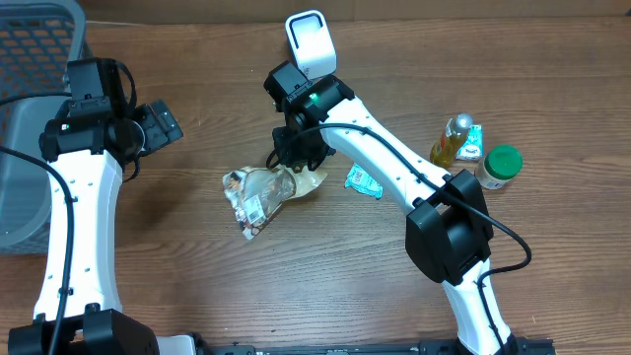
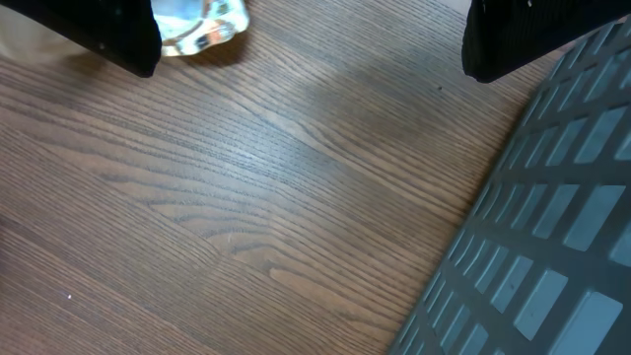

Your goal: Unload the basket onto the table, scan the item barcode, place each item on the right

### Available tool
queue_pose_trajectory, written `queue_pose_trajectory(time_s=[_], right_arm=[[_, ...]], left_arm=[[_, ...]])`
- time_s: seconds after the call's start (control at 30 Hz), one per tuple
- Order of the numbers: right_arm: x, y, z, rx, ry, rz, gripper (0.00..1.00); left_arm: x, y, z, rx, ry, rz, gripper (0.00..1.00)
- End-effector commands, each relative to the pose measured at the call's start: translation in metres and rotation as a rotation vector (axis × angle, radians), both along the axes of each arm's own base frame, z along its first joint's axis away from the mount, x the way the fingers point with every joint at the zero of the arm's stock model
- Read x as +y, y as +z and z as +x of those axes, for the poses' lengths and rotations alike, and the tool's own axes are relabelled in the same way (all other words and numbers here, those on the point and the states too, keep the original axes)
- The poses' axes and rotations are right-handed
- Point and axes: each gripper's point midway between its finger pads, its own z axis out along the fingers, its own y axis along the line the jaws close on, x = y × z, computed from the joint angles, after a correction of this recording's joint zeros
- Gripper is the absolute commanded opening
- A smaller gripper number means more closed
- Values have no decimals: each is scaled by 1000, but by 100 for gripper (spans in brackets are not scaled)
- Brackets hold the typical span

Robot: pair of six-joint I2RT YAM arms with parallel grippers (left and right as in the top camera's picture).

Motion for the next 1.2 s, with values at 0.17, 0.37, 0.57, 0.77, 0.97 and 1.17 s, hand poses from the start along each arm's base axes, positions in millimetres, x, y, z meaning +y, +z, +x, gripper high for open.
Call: queue_pose_trajectory(time_s=[0.17,0.37,0.57,0.77,0.97,1.17], right_arm=[[-2,11,0,-22,0,9,27],[-2,11,0,-22,0,9,27],[-3,11,1,-22,0,9,27],[-3,11,0,-20,0,7,28],[-6,10,-4,-5,0,-6,28],[-3,11,0,-19,0,6,27]], left_arm=[[1,6,1,-15,-8,11,100],[1,6,1,-15,-8,11,99],[1,6,1,-14,-8,11,100],[1,6,1,-15,-8,11,99],[1,6,1,-15,-8,11,100],[1,6,1,-15,-8,11,100]])
